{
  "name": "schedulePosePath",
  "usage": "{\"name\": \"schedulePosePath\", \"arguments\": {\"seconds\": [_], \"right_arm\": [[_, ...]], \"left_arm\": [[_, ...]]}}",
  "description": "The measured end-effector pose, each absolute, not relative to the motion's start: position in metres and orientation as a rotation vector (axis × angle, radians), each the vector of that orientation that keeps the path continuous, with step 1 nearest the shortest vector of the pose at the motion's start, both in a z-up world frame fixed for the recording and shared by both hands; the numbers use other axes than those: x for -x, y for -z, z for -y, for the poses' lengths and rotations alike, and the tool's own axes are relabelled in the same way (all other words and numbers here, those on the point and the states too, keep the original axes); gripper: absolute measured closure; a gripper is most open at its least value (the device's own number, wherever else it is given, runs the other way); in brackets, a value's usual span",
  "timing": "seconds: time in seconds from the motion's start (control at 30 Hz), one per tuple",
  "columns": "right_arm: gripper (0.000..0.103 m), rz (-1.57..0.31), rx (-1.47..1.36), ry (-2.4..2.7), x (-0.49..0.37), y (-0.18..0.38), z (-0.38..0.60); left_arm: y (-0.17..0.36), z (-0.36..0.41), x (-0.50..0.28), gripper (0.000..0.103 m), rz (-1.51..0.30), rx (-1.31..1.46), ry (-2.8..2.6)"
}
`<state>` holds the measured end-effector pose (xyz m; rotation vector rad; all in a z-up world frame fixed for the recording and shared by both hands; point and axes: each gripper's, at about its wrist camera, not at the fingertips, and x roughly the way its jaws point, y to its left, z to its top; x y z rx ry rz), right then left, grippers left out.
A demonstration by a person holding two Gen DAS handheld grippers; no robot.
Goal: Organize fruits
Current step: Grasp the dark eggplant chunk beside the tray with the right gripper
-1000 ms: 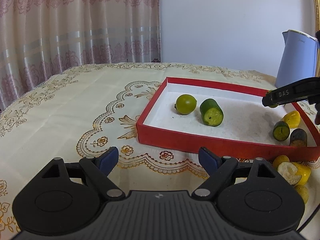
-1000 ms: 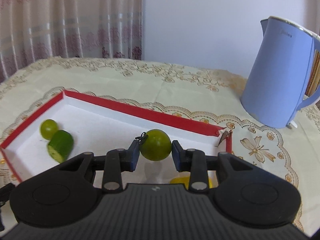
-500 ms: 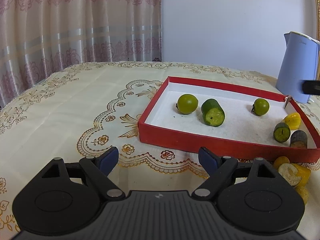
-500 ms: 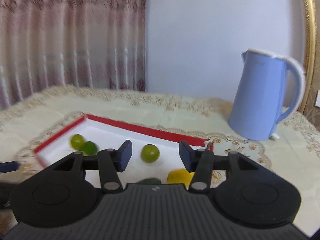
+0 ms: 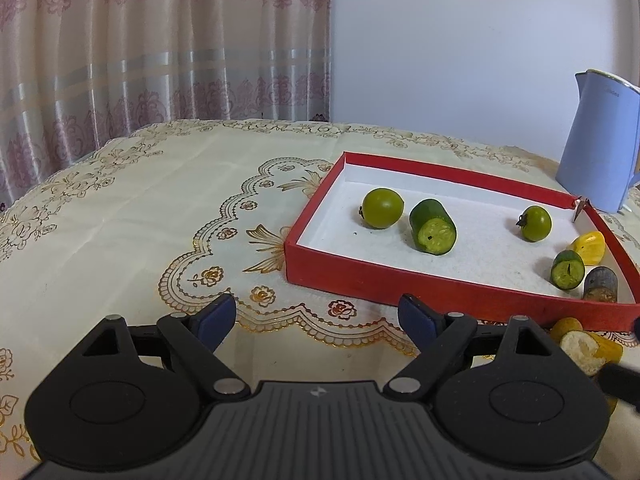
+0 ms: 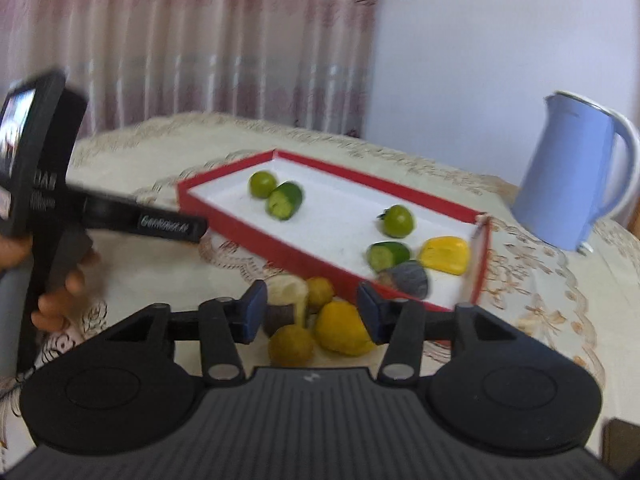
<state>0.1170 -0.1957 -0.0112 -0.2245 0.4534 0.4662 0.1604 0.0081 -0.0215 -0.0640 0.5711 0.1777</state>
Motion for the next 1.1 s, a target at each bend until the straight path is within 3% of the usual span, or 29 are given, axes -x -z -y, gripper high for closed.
{"name": "schedulePosePath", "arguments": {"seconds": [0.13, 0.23, 0.57, 1.1], "right_arm": [[0.065, -0.466, 0.254, -0.484, -0.124, 0.018, 0.183], [0.073, -0.498, 0.258, -0.486, -0.132, 0.021, 0.179], [0.068, -0.52, 0.313, -0.474, -0.13, 0.027, 0.171], [0.071, -0.421, 0.101, -0.475, -0.101, 0.015, 0.195]], "left_arm": [[0.022, -0.007, -0.161, 0.014, -0.574, 0.06, -0.175], [0.022, -0.008, -0.161, 0.014, -0.574, 0.061, -0.174], [0.023, -0.007, -0.161, 0.014, -0.575, 0.06, -0.172], [0.024, -0.006, -0.161, 0.014, -0.577, 0.056, -0.171]]}}
